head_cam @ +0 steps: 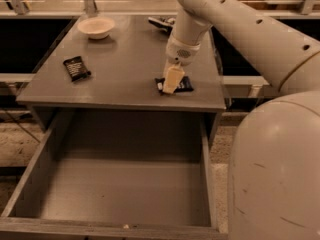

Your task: Place rxbar blueberry into top drawer

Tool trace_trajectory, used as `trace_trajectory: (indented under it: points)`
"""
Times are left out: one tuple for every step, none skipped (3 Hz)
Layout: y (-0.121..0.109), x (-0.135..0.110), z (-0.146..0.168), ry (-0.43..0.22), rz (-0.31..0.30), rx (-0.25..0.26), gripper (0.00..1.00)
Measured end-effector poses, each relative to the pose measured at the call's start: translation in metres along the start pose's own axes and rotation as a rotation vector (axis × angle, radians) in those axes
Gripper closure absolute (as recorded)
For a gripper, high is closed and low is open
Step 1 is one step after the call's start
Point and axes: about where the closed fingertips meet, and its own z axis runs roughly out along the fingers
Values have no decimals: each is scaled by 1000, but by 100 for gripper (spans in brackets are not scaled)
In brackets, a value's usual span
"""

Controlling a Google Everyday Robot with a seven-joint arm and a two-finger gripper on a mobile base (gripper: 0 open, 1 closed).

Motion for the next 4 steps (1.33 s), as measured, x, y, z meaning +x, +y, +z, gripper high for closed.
trace_trajectory:
  points:
    - [12,-1,-34,5,-19,68,100]
    - [44,1,-97,4,-21,264,100]
    - [74,0,-134,12,-20,433,100]
    - [108,8,-154,24,-17,507,100]
